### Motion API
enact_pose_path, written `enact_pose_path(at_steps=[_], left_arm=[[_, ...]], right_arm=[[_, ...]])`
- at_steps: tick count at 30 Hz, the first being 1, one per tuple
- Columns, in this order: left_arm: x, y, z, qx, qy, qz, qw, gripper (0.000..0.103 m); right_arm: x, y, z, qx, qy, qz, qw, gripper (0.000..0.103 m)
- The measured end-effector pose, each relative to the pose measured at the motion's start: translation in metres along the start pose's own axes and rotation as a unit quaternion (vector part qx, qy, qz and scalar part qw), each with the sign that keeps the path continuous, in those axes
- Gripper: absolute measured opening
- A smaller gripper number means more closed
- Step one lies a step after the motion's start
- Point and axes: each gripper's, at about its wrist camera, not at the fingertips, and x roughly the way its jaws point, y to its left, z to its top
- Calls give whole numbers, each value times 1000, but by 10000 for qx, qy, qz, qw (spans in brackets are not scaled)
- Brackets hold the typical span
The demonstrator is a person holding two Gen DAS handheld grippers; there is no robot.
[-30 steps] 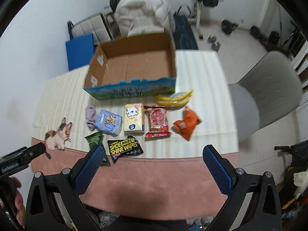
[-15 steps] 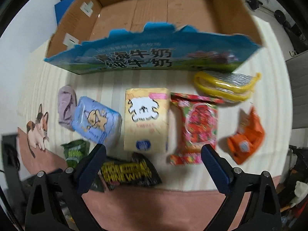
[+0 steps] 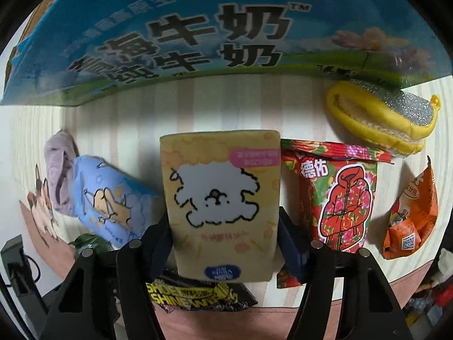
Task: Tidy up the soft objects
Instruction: 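Grasp the green pack with the left tool while the right tool grasps the cream tissue box, then carry both items into the box and open both tools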
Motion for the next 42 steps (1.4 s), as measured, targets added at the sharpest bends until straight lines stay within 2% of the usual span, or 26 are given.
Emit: enact_pose_path(at_steps=[7,12,17,22,25,29,32,35,39,42], left_arm=[[-27,-1,-10,62,-202,145,9997,32],[-81,-7,-25,286,-545,83,9981,32],[-153,-31,-29,650,-1058,-214,9920,32],[-200,-65,5,1029,-1300,-606,9843,32],[-220,-98,43,1281,-1309,-686,9807,32],[-217,-145,124,1389,-1078,-737,9817,32],[-207,-173,177,1447,-793,-741,9835,32],[-180,-202,230,1570,-489,-641,9843,32],[-147,-226,270,1549,-39,-770,9849,32],[-125,-239,289,1608,77,-568,9853,32]], right_arm=[[-18,0,-10,-26,-152,61,9999,65],[-55,7,-35,-29,-365,405,9985,65],[-113,8,-64,-80,-749,855,9935,65],[-177,-8,-67,-126,-1158,1113,9869,65],[-206,-20,-40,-80,-1324,1180,9841,65],[-216,-30,32,-84,-1410,1022,9847,65],[-201,-39,90,-98,-1326,804,9879,65],[-182,-43,139,-138,-1240,608,9903,65],[-151,-47,193,-192,-1050,344,9937,65],[-133,-47,215,-239,-937,189,9951,65]])
